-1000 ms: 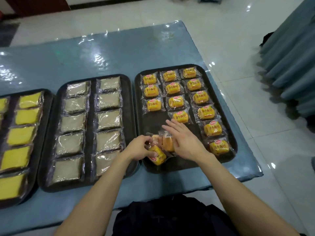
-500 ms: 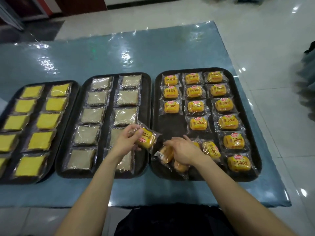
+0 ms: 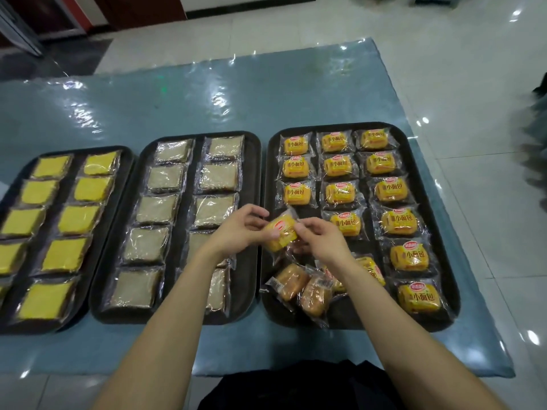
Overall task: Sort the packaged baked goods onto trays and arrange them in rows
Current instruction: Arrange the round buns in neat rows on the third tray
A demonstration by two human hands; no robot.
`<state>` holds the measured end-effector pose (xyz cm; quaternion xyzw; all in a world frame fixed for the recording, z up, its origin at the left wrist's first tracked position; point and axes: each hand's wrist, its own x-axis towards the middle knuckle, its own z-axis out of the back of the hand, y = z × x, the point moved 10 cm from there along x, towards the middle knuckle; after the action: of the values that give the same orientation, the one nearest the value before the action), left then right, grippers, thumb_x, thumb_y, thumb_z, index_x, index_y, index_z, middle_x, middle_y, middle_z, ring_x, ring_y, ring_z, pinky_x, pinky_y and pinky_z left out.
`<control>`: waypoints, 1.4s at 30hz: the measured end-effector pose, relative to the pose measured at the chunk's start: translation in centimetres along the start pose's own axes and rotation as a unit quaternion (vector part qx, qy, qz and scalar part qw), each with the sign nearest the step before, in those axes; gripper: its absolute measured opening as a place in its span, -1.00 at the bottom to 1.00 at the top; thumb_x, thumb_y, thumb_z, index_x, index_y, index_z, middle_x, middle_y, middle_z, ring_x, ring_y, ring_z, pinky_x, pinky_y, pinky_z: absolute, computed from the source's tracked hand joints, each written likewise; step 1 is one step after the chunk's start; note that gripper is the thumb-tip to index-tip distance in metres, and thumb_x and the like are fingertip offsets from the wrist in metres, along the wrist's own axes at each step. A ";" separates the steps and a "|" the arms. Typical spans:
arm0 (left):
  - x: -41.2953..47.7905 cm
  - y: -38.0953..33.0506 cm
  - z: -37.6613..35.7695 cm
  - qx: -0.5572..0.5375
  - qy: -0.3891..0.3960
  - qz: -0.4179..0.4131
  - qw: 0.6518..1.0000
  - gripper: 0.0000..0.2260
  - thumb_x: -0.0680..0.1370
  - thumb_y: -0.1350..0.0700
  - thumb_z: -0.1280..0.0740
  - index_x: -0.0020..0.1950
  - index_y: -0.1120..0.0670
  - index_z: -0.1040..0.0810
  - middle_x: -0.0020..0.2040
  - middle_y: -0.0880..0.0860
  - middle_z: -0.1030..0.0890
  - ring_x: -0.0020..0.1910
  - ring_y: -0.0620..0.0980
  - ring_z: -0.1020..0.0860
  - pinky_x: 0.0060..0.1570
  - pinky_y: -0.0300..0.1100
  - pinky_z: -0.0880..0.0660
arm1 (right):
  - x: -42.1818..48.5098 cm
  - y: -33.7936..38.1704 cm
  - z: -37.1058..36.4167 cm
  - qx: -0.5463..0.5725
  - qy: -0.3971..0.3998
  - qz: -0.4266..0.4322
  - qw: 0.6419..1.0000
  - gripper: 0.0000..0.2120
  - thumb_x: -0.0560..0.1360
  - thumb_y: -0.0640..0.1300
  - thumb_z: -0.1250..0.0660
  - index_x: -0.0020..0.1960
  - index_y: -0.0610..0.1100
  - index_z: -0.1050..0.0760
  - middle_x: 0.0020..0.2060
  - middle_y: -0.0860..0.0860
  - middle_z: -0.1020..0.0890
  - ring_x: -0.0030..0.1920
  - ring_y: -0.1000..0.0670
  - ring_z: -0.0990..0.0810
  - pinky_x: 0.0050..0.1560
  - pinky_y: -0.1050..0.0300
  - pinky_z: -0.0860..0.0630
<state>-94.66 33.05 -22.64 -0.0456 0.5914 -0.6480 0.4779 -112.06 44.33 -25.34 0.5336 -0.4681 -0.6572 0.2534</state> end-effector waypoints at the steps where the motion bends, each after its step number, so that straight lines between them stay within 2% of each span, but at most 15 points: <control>1: -0.1 0.7 -0.1 -0.045 -0.002 0.008 0.999 -0.57 0.53 0.11 -0.63 0.35 0.04 -0.58 0.21 0.09 -0.74 0.16 0.06 -0.75 0.15 0.06 -0.72 | 0.3 -0.4 0.8 0.033 -0.016 -0.010 0.999 -0.84 0.68 -0.14 -0.43 0.23 -0.16 -0.65 0.05 -0.11 -0.79 -0.04 -0.09 -0.82 0.07 -0.09 -0.76; 4: 0.5 2.3 -0.2 -0.135 -0.069 0.029 0.988 -0.76 0.63 0.26 -0.50 0.28 0.14 -0.62 0.16 0.18 -0.76 0.09 0.15 -0.78 0.07 0.04 -0.74 | 0.9 -1.4 1.9 0.034 -0.015 -0.034 0.999 -0.86 0.67 -0.16 -0.45 0.20 -0.19 -0.63 0.08 -0.15 -0.78 -0.04 -0.09 -0.82 0.09 -0.09 -0.75; 8: 1.9 3.6 0.4 -0.100 -0.193 0.045 0.975 -0.85 0.64 0.27 -0.48 0.17 0.09 -0.65 0.09 0.13 -0.76 0.03 0.08 -0.77 -0.05 -0.11 -0.71 | 1.1 -0.8 3.5 -0.224 -0.118 0.009 0.967 -0.88 0.58 -0.01 -0.56 0.01 0.02 -0.62 -0.10 0.07 -0.74 -0.07 0.04 -0.75 0.02 0.03 -0.70; 10: 2.7 3.6 -0.2 -0.087 -0.185 0.047 0.978 -0.75 0.62 0.24 -0.51 0.26 0.07 -0.60 0.12 0.11 -0.75 0.05 0.02 -0.76 -0.02 -0.11 -0.72 | 1.2 -0.3 3.9 -0.249 -0.146 0.017 0.957 -0.86 0.58 -0.02 -0.56 0.02 0.02 -0.60 -0.10 0.12 -0.70 -0.05 0.07 -0.70 0.03 0.06 -0.68; 13: 3.7 3.1 -1.1 -0.038 -0.149 0.035 0.988 -0.44 0.52 0.19 -0.63 0.42 -0.04 -0.46 0.12 0.01 -0.74 0.10 -0.04 -0.74 0.07 -0.02 -0.72 | 1.3 0.8 4.0 -0.312 -0.177 0.047 0.932 -0.72 0.60 -0.04 -0.55 0.20 -0.01 -0.51 -0.13 0.14 -0.64 -0.08 0.09 -0.67 -0.01 0.08 -0.68; 16: 4.7 2.5 -1.5 0.049 -0.169 0.021 0.984 -0.50 0.46 0.14 -0.68 0.27 -0.04 -0.51 0.05 -0.03 -0.72 0.05 -0.09 -0.71 0.07 -0.05 -0.69 | 1.4 2.6 3.1 -0.410 -0.181 0.122 0.885 -0.70 0.64 -0.07 -0.47 0.31 -0.02 -0.46 -0.05 0.06 -0.69 -0.07 0.01 -0.70 -0.05 0.02 -0.70; 21: 5.9 1.6 -2.3 0.129 -0.204 0.012 0.970 -0.74 0.48 0.17 -0.67 0.01 -0.02 -0.63 -0.05 -0.08 -0.71 -0.05 -0.17 -0.68 0.04 -0.16 -0.65 | 1.1 3.6 1.7 -0.537 -0.135 0.159 0.818 -0.79 0.68 -0.02 -0.39 0.24 -0.10 -0.61 0.13 -0.05 -0.56 0.00 -0.07 -0.63 -0.02 -0.05 -0.68; 24: 6.0 1.5 -2.6 0.153 -0.206 0.014 0.967 -0.76 0.51 0.18 -0.65 0.02 -0.02 -0.64 -0.06 -0.09 -0.69 -0.07 -0.18 -0.66 -0.02 -0.24 -0.61 | 0.3 4.2 3.0 -0.535 -0.113 0.150 0.824 -0.85 0.68 -0.03 -0.37 0.14 -0.07 -0.65 0.03 0.00 -0.62 -0.04 -0.05 -0.64 -0.05 -0.05 -0.68; 29: 5.7 1.0 -2.6 0.186 -0.205 0.005 0.961 -0.80 0.57 0.22 -0.58 0.12 0.00 -0.68 0.02 -0.04 -0.70 0.01 -0.11 -0.68 0.07 -0.20 -0.62 | -0.9 1.7 4.2 -0.539 0.039 0.076 0.838 -0.88 0.63 0.00 -0.46 0.11 0.01 -0.72 -0.01 0.07 -0.72 0.01 0.02 -0.69 0.05 0.03 -0.69; 31: 5.4 0.9 -2.5 0.222 -0.210 -0.006 0.952 -0.78 0.58 0.17 -0.57 0.20 0.01 -0.69 0.13 0.00 -0.69 0.03 -0.07 -0.68 0.15 -0.11 -0.67 | -1.6 0.9 4.2 -0.526 0.046 0.077 0.846 -0.81 0.60 0.07 -0.50 0.16 0.02 -0.72 0.05 0.09 -0.70 0.08 0.03 -0.67 0.08 0.05 -0.67; 34: 3.6 0.2 -2.2 0.273 -0.231 -0.024 0.934 -0.75 0.60 0.04 -0.55 0.25 -0.03 -0.64 0.20 -0.01 -0.58 0.07 -0.05 -0.65 0.15 -0.08 -0.65 | -2.6 -0.2 3.7 -0.524 0.057 0.084 0.845 -0.47 0.51 0.35 -0.48 0.34 0.05 -0.65 0.23 0.08 -0.63 0.28 0.01 -0.56 0.26 -0.06 -0.61; 36: 2.5 0.6 -3.3 0.290 -0.170 -0.019 0.942 -0.72 0.58 -0.06 -0.56 0.21 -0.06 -0.59 0.09 -0.07 -0.60 0.01 -0.09 -0.64 0.06 -0.10 -0.62 | -3.3 -1.4 2.7 -0.519 0.087 0.071 0.848 -0.24 0.44 0.44 -0.49 0.51 0.05 -0.54 0.39 0.06 -0.56 0.42 -0.03 -0.50 0.40 -0.10 -0.54; 38: 1.4 2.2 -5.7 0.328 -0.052 0.023 0.943 -0.61 0.53 -0.14 -0.60 0.22 -0.08 -0.52 0.04 -0.11 -0.64 0.00 -0.11 -0.64 0.04 -0.12 -0.60 | -3.7 -2.4 1.9 -0.547 0.103 0.063 0.828 -0.12 0.40 0.40 -0.55 0.61 0.07 -0.43 0.51 0.04 -0.47 0.54 -0.08 -0.39 0.54 -0.13 -0.40; 40: 0.3 3.5 -7.7 0.389 0.012 0.035 0.920 -0.50 0.49 -0.16 -0.62 0.32 -0.03 -0.55 0.10 -0.08 -0.67 0.06 -0.07 -0.65 0.13 -0.06 -0.62 | -3.9 -2.8 1.5 -0.581 0.103 0.071 0.805 -0.16 0.44 0.31 -0.56 0.63 0.05 -0.41 0.56 0.02 -0.43 0.60 -0.12 -0.32 0.65 -0.12 -0.20; 42: -0.2 4.3 -8.4 0.371 0.025 0.039 0.928 -0.45 0.49 -0.11 -0.63 0.39 0.02 -0.56 0.07 -0.07 -0.69 0.07 -0.04 -0.65 0.15 -0.04 -0.63 | -4.1 -2.9 1.5 -0.579 0.102 0.067 0.806 -0.26 0.48 0.24 -0.56 0.58 0.03 -0.47 0.54 0.01 -0.44 0.60 -0.13 -0.31 0.66 -0.08 -0.16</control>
<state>-97.34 39.90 -28.50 0.1741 0.3222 -0.8029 0.4704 -111.73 49.49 -26.06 0.3188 -0.0065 -0.7294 0.6052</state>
